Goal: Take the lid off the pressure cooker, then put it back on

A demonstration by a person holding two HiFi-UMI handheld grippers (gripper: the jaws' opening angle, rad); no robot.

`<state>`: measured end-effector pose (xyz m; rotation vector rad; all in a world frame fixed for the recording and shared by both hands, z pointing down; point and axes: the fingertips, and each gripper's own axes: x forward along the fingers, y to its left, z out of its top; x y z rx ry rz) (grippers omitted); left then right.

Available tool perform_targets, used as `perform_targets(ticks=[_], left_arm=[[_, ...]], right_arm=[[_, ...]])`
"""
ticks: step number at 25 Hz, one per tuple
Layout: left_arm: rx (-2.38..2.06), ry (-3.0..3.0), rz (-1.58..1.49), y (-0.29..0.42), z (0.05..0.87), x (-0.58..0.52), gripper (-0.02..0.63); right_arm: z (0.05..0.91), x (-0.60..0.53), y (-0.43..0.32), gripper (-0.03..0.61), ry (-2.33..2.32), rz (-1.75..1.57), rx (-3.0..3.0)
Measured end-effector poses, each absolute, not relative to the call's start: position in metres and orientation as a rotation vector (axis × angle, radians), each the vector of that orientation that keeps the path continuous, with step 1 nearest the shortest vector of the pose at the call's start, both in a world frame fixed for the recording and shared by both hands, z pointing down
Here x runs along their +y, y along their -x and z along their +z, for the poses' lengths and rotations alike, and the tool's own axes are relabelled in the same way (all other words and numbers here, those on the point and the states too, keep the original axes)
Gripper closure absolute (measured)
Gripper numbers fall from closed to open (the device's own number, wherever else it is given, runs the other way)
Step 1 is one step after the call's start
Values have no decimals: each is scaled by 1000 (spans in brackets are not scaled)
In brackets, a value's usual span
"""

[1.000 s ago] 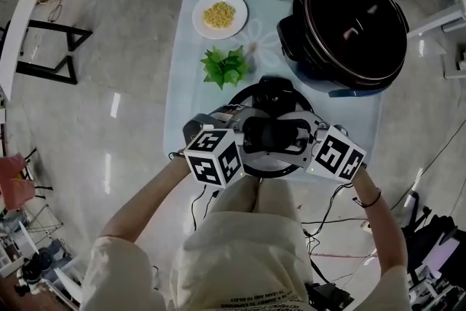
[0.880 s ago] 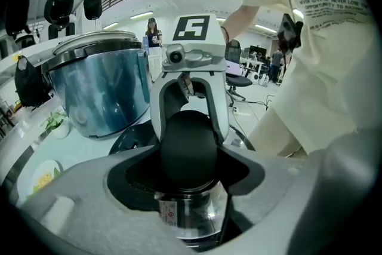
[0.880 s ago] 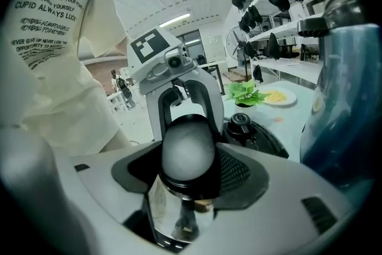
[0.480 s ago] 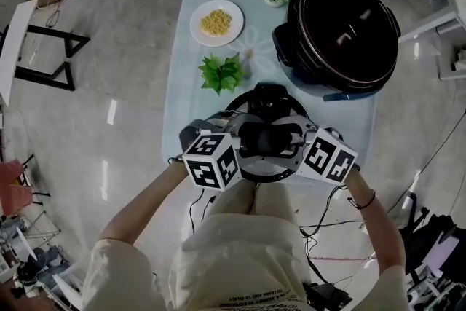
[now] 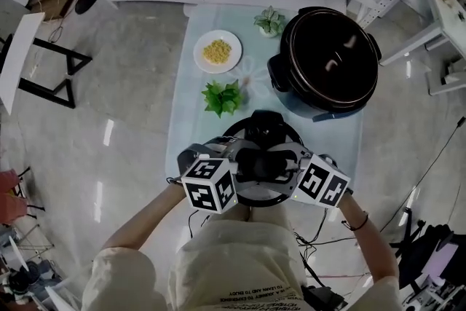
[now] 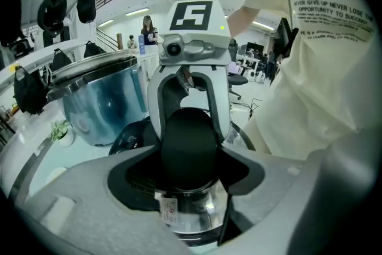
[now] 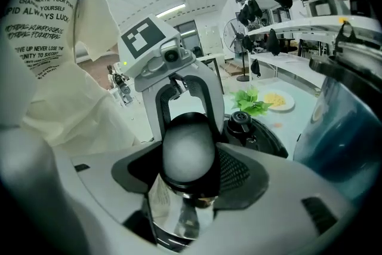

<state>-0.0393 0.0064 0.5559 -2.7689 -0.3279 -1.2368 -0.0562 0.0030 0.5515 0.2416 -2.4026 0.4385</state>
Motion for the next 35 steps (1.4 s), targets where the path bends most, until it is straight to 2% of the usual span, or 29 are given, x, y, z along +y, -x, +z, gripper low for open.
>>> perform_targets(ticks=[35], left_arm=[[-229, 2612, -1122, 31, 421, 2, 330]], right_arm=[[417, 0, 47, 305, -348, 195, -2440]])
